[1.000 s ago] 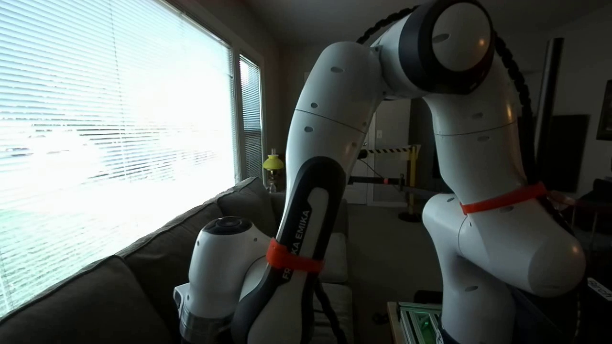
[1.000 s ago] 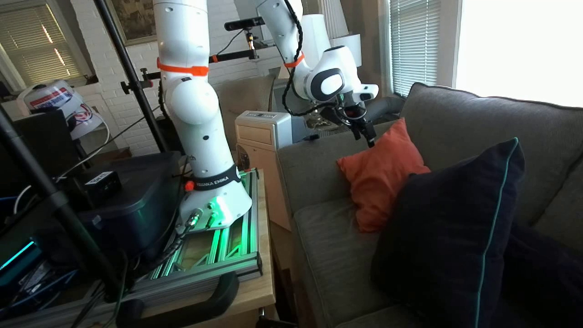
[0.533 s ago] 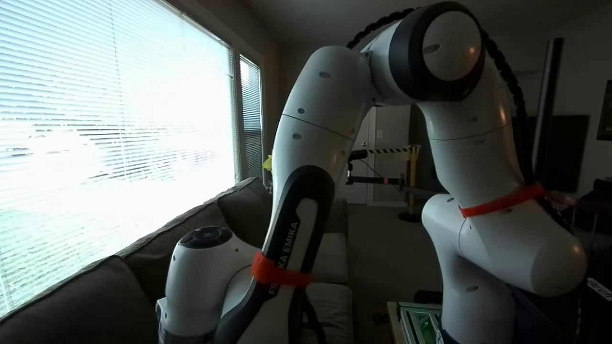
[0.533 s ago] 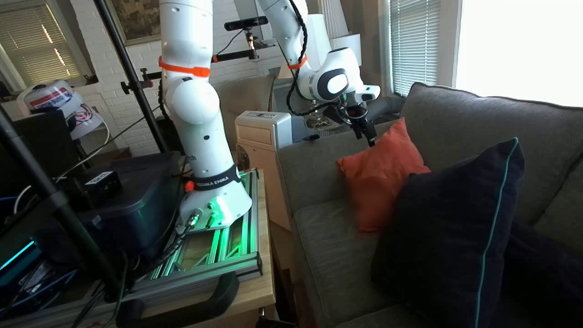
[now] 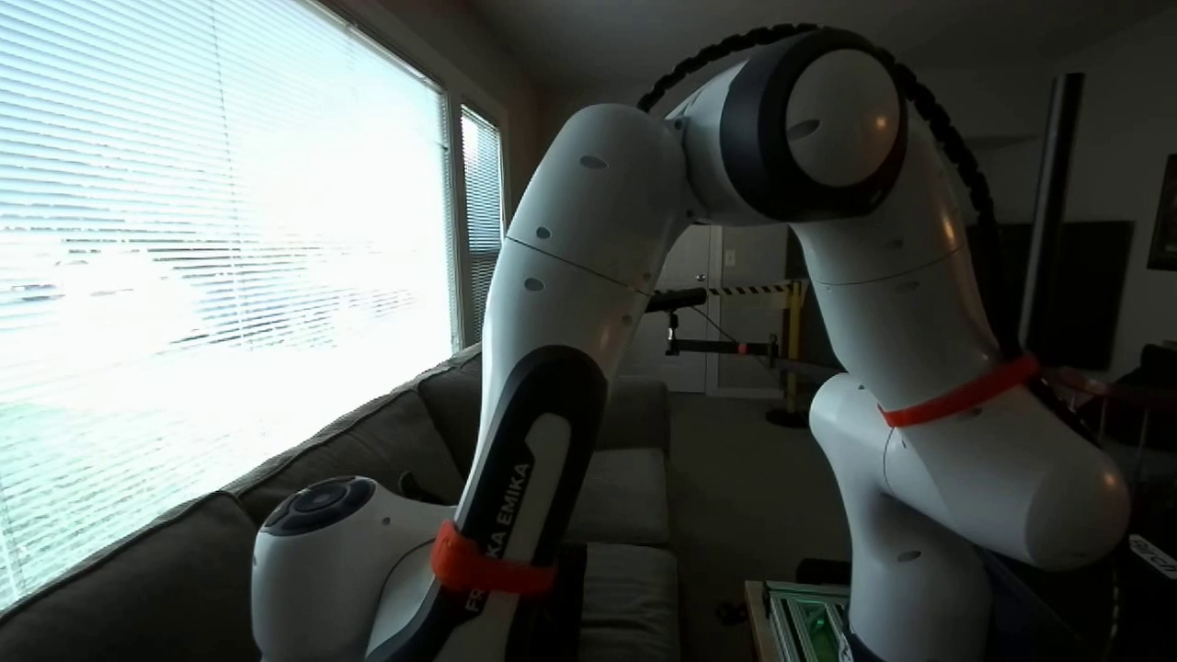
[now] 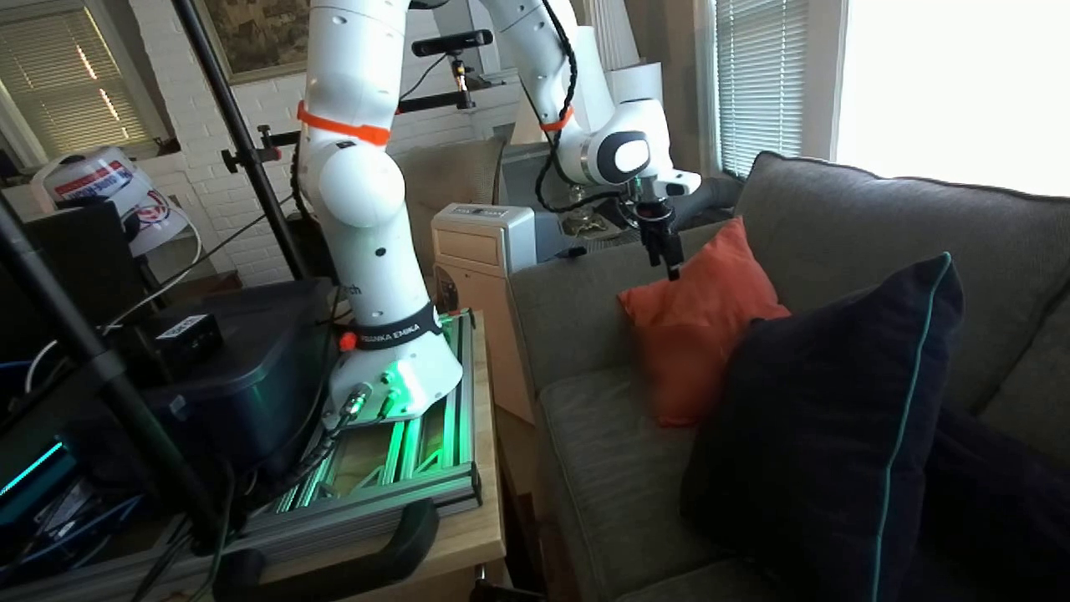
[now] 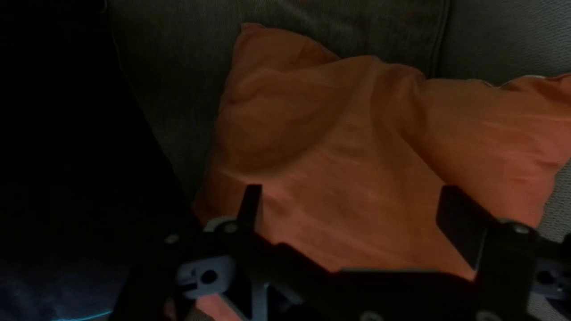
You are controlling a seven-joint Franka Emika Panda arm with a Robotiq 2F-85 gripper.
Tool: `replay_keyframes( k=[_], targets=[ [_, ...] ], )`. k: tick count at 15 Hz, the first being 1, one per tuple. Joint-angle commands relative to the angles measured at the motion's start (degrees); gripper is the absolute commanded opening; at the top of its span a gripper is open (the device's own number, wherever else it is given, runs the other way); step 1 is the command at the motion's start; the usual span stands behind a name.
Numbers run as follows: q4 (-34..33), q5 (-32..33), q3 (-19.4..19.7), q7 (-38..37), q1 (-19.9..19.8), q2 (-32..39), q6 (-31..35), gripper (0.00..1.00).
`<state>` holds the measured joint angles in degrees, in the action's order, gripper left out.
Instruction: Put the orange pillow on the backrest of the sofa.
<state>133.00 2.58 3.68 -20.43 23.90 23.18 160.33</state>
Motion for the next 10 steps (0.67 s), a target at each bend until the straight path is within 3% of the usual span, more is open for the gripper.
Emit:
replay_keyframes(
  k=[1,6,10],
  targets=[
    [-4.55,1.43,-0.69,-4.98,0.59,3.00,-5.71,1.00],
    [-8.64,1.00,-1.43,-10.96,1.60,6.05,-10.15,1.00],
    [-10.37,0.32,-2.69,-13.58,2.18,8.87,-6.54,1.00]
  ],
)
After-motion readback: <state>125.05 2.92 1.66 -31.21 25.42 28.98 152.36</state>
